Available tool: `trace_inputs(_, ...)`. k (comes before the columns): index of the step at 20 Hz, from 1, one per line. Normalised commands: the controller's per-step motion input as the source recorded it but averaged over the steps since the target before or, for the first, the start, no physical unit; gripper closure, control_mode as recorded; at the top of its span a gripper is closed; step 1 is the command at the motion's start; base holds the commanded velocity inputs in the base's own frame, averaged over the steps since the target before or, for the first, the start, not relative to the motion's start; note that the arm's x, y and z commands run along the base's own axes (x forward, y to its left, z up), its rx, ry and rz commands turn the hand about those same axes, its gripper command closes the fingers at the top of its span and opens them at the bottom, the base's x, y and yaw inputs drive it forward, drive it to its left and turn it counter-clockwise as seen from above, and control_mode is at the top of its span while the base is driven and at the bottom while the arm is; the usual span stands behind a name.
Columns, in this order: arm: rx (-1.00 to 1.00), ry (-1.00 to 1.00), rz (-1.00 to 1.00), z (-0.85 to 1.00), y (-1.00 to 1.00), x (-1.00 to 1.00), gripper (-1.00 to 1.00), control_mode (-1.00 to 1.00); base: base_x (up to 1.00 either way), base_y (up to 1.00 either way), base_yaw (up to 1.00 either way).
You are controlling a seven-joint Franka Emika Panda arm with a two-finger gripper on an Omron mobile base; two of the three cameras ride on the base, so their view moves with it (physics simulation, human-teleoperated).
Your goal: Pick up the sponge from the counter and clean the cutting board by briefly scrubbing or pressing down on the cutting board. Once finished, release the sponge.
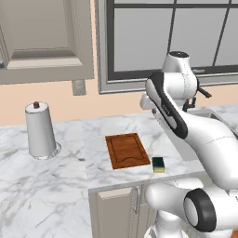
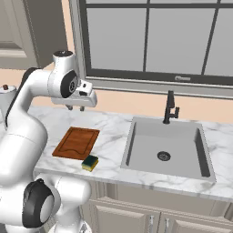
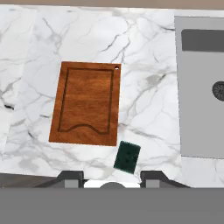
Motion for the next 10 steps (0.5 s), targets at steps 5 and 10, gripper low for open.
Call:
trace_inputs(5,0.00,0.00,0.00,-0.01,0.00,-0.27,-1.00,-1.00,0.00,0.00,0.00)
trace_inputs(10,0.00,0.00,0.00,-0.12,-0.17,-0.55,-1.00,-1.00,0.00,0.00,0.00)
